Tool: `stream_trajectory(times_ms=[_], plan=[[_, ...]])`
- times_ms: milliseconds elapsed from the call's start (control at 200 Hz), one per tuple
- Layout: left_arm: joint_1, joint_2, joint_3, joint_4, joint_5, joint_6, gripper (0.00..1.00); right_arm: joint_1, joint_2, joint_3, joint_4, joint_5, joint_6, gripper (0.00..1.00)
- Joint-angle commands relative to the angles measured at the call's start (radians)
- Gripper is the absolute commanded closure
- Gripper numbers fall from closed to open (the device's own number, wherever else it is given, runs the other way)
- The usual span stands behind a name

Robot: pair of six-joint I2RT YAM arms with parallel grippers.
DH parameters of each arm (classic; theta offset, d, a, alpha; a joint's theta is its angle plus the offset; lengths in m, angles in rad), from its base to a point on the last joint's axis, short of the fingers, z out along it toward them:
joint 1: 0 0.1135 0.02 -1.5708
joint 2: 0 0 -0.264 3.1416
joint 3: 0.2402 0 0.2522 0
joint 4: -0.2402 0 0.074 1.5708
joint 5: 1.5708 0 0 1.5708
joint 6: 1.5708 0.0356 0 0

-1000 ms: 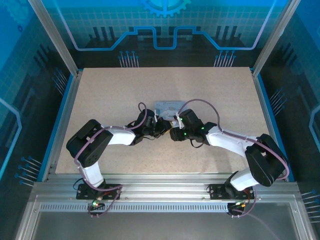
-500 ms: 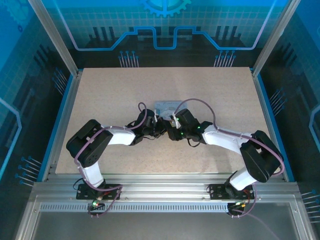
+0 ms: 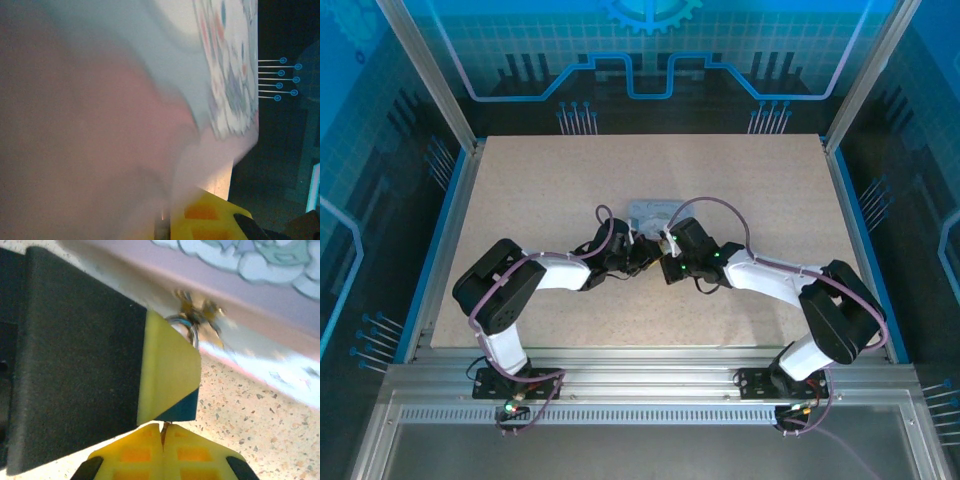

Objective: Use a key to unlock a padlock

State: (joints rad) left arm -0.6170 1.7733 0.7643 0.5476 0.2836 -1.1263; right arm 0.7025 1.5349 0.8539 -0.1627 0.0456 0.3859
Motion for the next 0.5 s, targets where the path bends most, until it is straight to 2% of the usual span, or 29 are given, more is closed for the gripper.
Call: stream_trajectory(times_ms=[0,190,270,370,495], plan=[[-0.007,-0.032,0.018,0.063,0.04,-0.007,1.0,0.011,0.01,0.02,0.028,-0.01,-0.004,1.0],[-0.007,-0.033,0.011,0.063,0.037,-0.004,1.0,0.009,0.008,0.017,0.025,-0.012,-0.01,1.0],[-0.007,-0.03,0.006,0.064,0.035,-0.006,0.97,0.008,0.011,0.012,0.026,-0.013,-0.016,1.0],[-0.006,-0.03,-0.006,0.068,0.028,-0.005,0.91,0.007,0.017,0.005,0.028,-0.014,-0.025,1.0],[-0.005,-0.031,-0.02,0.069,0.013,-0.007,0.77,0.003,0.02,-0.008,0.04,-0.023,-0.043,1.0]])
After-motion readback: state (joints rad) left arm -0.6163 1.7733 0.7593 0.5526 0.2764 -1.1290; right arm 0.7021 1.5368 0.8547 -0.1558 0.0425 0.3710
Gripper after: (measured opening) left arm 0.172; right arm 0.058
